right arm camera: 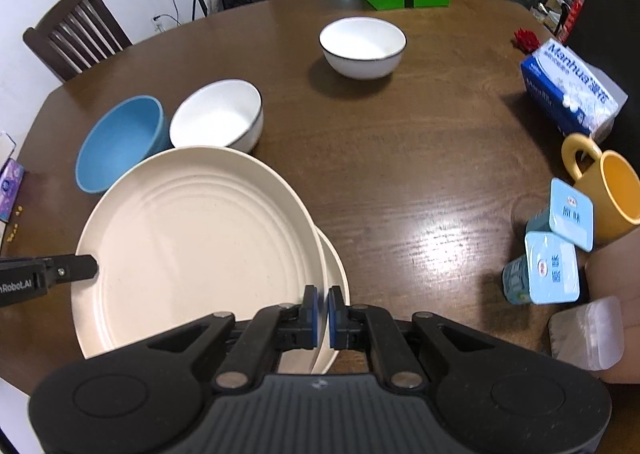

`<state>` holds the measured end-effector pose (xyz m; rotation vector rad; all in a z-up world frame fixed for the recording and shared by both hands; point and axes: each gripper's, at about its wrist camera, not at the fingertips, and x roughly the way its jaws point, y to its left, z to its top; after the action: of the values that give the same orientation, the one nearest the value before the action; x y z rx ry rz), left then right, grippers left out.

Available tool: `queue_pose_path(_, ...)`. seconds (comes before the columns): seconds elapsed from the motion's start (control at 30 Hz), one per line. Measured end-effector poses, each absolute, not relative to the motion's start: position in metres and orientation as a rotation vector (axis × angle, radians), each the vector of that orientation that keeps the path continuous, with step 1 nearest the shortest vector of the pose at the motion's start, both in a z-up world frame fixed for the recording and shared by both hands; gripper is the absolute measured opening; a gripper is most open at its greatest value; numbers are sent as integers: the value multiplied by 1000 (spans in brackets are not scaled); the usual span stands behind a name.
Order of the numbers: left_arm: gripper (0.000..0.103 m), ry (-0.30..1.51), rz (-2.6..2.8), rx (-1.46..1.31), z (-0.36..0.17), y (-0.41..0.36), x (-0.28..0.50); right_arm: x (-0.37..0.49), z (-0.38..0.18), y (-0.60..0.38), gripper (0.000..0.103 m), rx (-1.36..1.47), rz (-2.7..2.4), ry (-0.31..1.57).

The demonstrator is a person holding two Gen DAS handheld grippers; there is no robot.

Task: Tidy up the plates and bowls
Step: 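Carry the beige plate over the stacked beige plates beside the bowls, then lower the beige plate onto the stack and open both grippers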

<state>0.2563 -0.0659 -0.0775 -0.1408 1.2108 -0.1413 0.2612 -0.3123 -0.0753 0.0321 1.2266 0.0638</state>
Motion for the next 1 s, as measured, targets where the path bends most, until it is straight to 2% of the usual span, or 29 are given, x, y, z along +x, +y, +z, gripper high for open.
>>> queue_pose_path(1.0, 6, 1277, -136, -115, -131, -78, 271, 270, -129, -318, 5, 32, 7, 1276)
